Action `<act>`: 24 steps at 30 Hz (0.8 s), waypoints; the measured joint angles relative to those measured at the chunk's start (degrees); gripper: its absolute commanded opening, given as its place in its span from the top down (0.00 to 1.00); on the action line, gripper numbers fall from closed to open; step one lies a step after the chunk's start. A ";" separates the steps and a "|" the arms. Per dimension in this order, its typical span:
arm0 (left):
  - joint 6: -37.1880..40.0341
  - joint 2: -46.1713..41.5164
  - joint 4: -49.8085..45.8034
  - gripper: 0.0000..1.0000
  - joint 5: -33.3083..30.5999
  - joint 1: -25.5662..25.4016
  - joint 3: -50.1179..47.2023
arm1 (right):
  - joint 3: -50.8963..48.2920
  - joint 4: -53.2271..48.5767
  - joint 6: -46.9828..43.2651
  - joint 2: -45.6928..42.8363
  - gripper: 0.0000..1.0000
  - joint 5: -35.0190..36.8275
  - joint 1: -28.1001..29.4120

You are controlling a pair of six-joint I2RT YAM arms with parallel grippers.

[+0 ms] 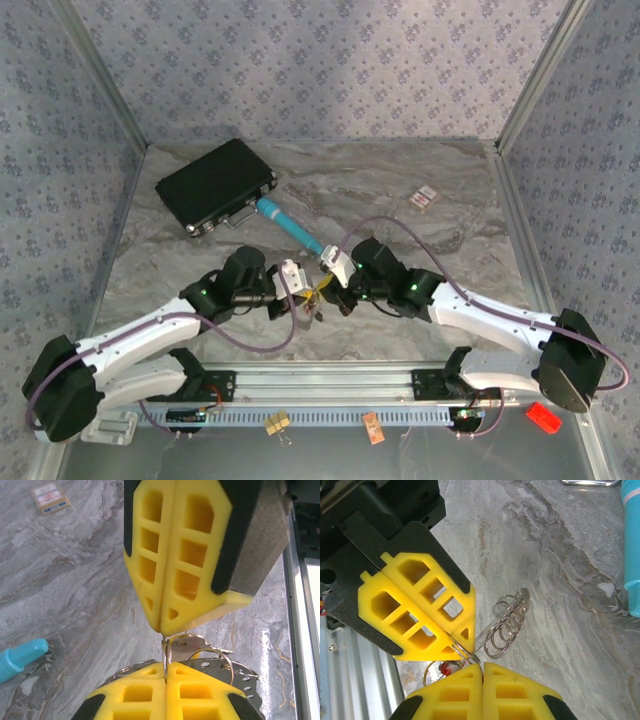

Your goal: Put the keys on the keyring

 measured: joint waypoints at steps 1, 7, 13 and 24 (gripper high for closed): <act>0.31 -0.79 0.59 1.00 -0.15 -0.04 -0.63 | -0.04 0.24 0.44 0.02 1.00 -0.83 -0.24; 1.25 -4.48 3.96 1.00 -0.44 -0.04 -4.15 | -0.48 2.23 2.45 1.53 0.88 -5.86 -1.66; 1.33 -7.21 9.33 1.00 0.70 -0.04 -7.52 | -2.47 3.08 5.27 3.19 0.73 -10.86 -5.90; -1.31 -8.46 16.83 1.00 3.34 -0.04 -10.88 | -6.47 5.88 0.35 -6.21 0.65 -12.74 -9.20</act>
